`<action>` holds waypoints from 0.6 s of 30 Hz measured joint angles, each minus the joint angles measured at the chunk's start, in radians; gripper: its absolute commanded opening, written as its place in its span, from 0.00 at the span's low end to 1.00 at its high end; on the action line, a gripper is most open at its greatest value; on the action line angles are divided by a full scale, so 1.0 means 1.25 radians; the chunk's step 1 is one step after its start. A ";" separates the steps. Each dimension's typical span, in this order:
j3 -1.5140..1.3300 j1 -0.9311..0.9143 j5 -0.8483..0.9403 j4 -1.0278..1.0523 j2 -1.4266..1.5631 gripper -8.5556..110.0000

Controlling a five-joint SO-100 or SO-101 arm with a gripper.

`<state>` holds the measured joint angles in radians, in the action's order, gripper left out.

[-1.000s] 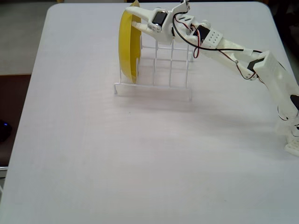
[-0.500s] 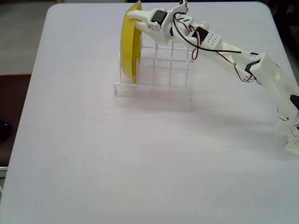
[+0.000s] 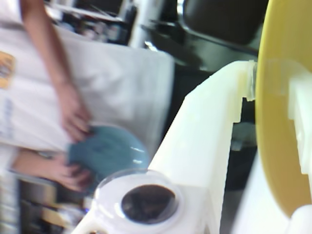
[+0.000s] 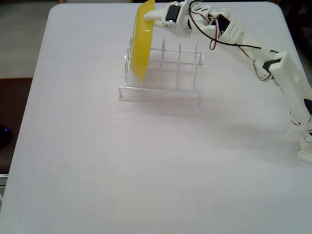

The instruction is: Would you please take all the plates for me?

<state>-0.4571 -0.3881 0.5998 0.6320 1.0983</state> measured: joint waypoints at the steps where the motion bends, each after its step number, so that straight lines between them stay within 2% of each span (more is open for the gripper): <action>1: -0.043 0.000 0.018 -0.002 0.043 0.07; 13: -0.407 0.015 0.214 -0.004 0.506 0.07; 18: -0.509 0.058 0.252 -0.004 0.664 0.07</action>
<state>-1.0937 -0.3160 0.9143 0.6274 1.9282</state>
